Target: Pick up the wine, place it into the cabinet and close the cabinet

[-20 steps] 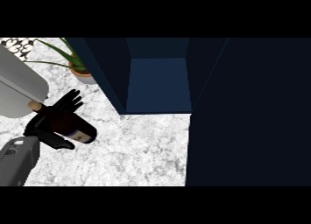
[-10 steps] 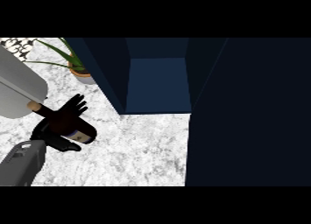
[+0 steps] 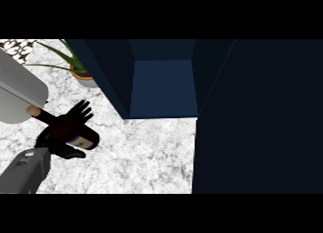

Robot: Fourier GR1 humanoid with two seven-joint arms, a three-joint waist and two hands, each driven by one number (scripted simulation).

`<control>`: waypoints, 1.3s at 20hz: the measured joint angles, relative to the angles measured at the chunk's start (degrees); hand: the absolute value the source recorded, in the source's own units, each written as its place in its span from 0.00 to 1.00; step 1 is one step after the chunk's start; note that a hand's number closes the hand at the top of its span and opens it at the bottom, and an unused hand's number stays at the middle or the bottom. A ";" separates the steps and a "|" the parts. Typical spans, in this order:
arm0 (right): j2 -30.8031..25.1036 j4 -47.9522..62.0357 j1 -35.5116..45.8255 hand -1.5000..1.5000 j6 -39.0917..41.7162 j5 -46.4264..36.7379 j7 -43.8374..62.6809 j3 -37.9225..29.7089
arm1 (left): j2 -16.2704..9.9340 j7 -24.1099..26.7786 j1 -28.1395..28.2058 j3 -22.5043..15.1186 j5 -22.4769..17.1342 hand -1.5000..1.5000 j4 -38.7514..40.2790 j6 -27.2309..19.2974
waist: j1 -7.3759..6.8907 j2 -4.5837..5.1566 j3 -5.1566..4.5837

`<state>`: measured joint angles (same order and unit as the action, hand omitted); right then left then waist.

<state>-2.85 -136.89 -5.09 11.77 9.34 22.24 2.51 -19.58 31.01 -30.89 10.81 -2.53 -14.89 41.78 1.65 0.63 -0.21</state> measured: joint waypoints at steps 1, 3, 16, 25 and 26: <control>-0.07 -0.29 0.40 0.00 -0.30 0.12 0.59 -0.20 | -0.09 0.30 0.42 -0.11 0.08 1.00 0.00 0.27 | -0.04 0.00 0.00; 0.18 -0.85 0.42 0.00 -0.54 -0.50 0.92 0.57 | 0.04 0.20 0.41 -0.11 -0.05 1.00 0.03 0.58 | -0.08 -0.04 0.00; 0.15 -0.79 0.52 0.00 -0.70 -1.03 0.97 0.18 | 2.38 4.42 3.08 -0.37 -0.09 1.00 -2.44 -3.20 | -0.53 -0.37 0.23; -0.34 -0.37 -0.21 0.00 -0.75 -0.49 0.98 -1.88 | 9.44 19.28 16.89 3.42 -5.00 1.00 -14.48 -18.07 | -2.35 -1.53 1.05; -0.25 -0.67 -1.30 0.00 -0.43 -0.40 0.53 -1.88 | 9.78 19.23 18.31 3.41 -5.54 1.00 -16.03 -18.29 | -2.29 -1.52 1.02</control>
<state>-3.10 -137.55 -6.39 11.34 8.94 22.77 0.64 -9.79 50.24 -12.58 14.22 -8.08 -30.91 23.48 -0.64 -0.89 0.81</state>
